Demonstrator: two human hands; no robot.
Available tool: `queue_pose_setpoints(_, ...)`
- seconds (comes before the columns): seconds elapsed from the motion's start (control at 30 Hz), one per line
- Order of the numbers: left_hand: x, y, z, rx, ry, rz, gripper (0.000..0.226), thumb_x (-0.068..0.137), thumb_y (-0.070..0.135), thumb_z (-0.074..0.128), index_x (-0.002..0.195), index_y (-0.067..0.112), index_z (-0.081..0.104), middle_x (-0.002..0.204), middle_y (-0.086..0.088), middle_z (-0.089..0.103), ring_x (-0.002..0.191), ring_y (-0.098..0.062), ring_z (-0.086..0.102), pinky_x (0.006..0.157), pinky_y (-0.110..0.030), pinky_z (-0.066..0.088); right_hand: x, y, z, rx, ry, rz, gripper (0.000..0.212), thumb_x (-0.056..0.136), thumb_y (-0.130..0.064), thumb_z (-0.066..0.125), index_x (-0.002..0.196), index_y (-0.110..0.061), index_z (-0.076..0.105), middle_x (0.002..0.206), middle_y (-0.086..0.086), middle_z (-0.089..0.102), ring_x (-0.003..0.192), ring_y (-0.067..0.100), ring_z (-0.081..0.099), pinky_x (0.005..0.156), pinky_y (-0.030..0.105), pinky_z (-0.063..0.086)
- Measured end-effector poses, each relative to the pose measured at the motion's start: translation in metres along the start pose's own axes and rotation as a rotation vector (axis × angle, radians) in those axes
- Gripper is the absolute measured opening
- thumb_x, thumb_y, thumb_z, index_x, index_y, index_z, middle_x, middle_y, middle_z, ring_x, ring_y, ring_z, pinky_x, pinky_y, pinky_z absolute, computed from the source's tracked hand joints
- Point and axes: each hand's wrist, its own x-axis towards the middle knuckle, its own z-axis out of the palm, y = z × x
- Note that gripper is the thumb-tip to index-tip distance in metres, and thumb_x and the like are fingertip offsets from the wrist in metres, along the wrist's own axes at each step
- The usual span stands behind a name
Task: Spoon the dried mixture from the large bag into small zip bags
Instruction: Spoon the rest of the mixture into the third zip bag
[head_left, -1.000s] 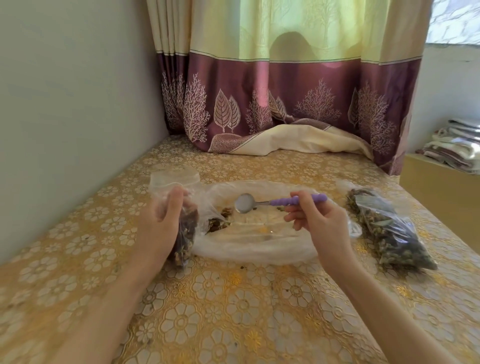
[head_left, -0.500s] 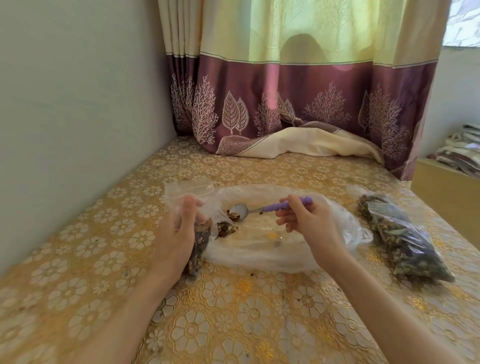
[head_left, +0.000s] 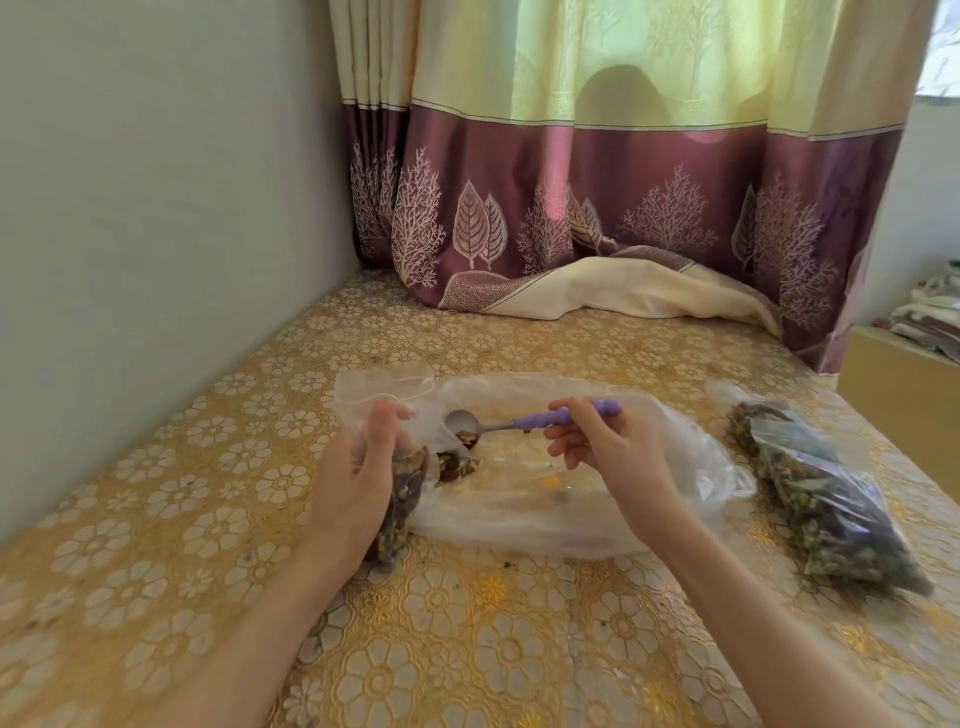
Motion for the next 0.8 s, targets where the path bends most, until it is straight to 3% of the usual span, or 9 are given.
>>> queue_pose_setpoints(0.07,0.000,0.001,0.000,0.005,0.006,-0.010,0.055,0.089,0.056,0.025,0.087,0.018,0.064,0.067,-0.028,0.056,0.062,-0.041,0.056,0.067,-0.047,0.045,0.002,0.001,0.001,-0.005,-0.022,-0.013,0.031,0.099,-0.007,0.043,0.080,-0.011,0.068,0.079,0.004,0.075,0.060,0.012,0.058,0.052,0.021,0.048)
queue_pose_setpoints(0.2,0.001,0.000,0.001,0.012,0.023,0.018,0.058,0.093,0.056,0.026,0.085,0.015,0.065,0.045,-0.007,0.045,0.040,-0.011,0.039,0.046,-0.015,0.032,0.007,0.003,-0.005,0.024,-0.020,0.002,0.033,0.098,-0.006,0.044,0.076,-0.009,0.068,0.073,0.003,0.075,0.056,0.011,0.058,0.049,0.019,0.048)
queue_pose_setpoints(0.33,0.001,-0.002,0.001,0.036,0.021,0.024,0.052,0.093,0.045,0.026,0.082,0.014,0.066,0.037,0.002,0.035,0.037,-0.004,0.031,0.043,-0.011,0.028,0.010,0.005,-0.008,0.082,-0.035,0.105,0.038,0.100,-0.012,0.042,0.070,-0.005,0.065,0.065,0.003,0.072,0.049,0.009,0.058,0.044,0.017,0.046)
queue_pose_setpoints(0.43,0.002,-0.004,0.002,0.041,0.033,0.030,0.052,0.094,0.049,0.026,0.087,0.017,0.066,0.044,0.007,0.043,0.039,-0.002,0.039,0.047,-0.008,0.032,0.010,0.007,-0.003,0.127,-0.030,0.202,0.042,0.101,-0.017,0.042,0.067,-0.005,0.065,0.065,0.005,0.072,0.049,0.008,0.059,0.045,0.016,0.047)
queue_pose_setpoints(0.6,0.004,-0.008,0.000,0.005,0.013,0.034,0.060,0.089,0.063,0.029,0.083,0.016,0.066,0.056,-0.005,0.057,0.042,0.001,0.043,0.051,-0.006,0.034,0.012,0.006,-0.006,0.213,0.031,0.314,0.061,0.100,-0.017,0.041,0.048,-0.013,0.072,0.061,0.004,0.071,0.049,0.005,0.061,0.047,0.015,0.049)
queue_pose_setpoints(0.8,0.007,-0.006,-0.004,0.045,-0.032,0.007,0.064,0.080,0.070,0.031,0.083,0.017,0.066,0.059,-0.021,0.050,0.046,-0.015,0.045,0.050,-0.011,0.037,0.013,-0.003,-0.016,0.233,0.076,0.284,0.032,0.100,-0.014,0.042,0.079,-0.001,0.062,0.062,0.005,0.071,0.048,0.008,0.058,0.045,0.017,0.045)
